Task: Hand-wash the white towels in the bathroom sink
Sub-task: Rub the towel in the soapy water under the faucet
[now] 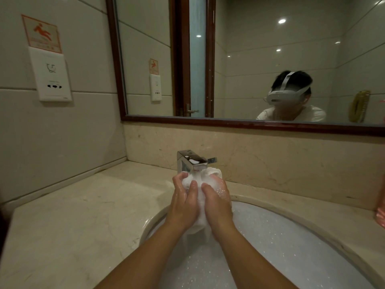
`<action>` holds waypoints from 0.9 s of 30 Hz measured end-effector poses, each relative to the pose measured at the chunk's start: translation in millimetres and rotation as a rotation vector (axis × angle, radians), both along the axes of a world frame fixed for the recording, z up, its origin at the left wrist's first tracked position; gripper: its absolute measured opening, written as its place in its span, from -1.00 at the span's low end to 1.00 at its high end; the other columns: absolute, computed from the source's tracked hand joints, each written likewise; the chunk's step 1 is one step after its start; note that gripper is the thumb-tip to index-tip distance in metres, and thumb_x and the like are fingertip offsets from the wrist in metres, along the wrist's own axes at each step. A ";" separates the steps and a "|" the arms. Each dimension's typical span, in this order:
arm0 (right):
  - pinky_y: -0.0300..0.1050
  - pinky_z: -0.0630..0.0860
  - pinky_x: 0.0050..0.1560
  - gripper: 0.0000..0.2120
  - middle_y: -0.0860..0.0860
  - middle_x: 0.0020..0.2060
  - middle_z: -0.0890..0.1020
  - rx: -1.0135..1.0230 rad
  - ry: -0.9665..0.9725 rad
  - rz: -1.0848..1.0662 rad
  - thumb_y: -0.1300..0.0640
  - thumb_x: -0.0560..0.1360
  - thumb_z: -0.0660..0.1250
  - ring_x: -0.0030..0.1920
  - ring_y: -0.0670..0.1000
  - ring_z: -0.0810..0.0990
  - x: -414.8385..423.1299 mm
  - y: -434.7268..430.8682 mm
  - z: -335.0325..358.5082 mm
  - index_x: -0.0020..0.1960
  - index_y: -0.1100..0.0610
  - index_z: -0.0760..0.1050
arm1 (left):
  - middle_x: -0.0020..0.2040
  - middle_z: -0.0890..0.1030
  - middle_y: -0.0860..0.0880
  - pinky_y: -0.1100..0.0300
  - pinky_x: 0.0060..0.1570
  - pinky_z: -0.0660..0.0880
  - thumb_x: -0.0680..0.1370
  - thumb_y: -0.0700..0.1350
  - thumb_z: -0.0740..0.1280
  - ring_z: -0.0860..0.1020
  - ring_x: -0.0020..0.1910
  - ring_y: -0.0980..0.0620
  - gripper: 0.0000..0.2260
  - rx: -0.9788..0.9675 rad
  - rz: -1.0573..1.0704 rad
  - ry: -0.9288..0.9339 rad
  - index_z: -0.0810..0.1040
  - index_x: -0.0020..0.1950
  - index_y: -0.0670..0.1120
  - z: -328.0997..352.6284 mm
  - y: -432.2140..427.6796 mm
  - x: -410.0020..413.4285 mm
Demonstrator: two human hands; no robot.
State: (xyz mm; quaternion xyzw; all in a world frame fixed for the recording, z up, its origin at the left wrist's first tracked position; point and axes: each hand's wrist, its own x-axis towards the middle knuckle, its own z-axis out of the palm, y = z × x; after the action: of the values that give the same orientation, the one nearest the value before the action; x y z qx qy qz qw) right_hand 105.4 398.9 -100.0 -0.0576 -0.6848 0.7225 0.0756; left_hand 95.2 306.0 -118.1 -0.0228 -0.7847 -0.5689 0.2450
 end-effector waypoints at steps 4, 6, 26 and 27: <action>0.06 0.53 0.22 -0.46 -0.03 0.28 0.55 0.024 0.073 -0.019 -0.03 0.58 0.41 0.23 0.08 0.56 3.4 3.2 1.9 0.52 -0.16 0.33 | 0.16 0.56 -0.03 0.05 0.04 0.51 0.75 0.07 0.09 0.59 0.04 0.03 -0.75 0.065 0.012 -0.045 0.19 0.43 0.16 4.4 1.5 -0.6; -0.03 0.48 0.14 -0.37 -0.04 0.28 0.53 0.055 0.100 -0.012 -0.03 0.57 0.45 0.23 0.08 0.54 4.0 4.3 1.9 0.55 -0.16 0.24 | 0.20 0.53 0.01 0.02 0.16 0.50 0.76 0.09 0.06 0.56 0.11 -0.01 -0.69 0.170 0.043 -0.085 0.22 0.50 0.15 8.3 0.4 -1.7; 0.13 0.68 0.14 -0.39 0.05 0.14 0.72 -0.110 0.056 0.129 -0.14 0.44 0.27 0.10 0.10 0.72 -4.5 6.5 -4.3 0.47 -0.02 0.49 | 0.25 0.63 -0.02 -0.03 0.19 0.57 0.68 0.28 0.13 0.61 0.13 -0.04 -0.64 0.086 0.098 -0.125 0.41 0.39 0.15 12.5 -3.0 -1.2; 0.10 0.69 0.14 -0.39 0.03 0.17 0.72 -0.092 0.080 0.158 -0.15 0.46 0.30 0.11 0.07 0.73 -4.3 8.0 -6.5 0.50 -0.06 0.46 | 0.20 0.65 0.00 -0.09 0.20 0.59 0.65 0.28 0.20 0.64 0.11 -0.04 -0.73 0.176 0.090 -0.165 0.46 0.26 0.21 13.5 -4.8 -1.4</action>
State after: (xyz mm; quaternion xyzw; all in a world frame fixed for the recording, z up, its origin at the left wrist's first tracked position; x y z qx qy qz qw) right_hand 101.1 406.9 -106.5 0.0221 -0.6496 0.7588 0.0427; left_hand 93.8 301.1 -104.6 0.0812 -0.7495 -0.6240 0.2059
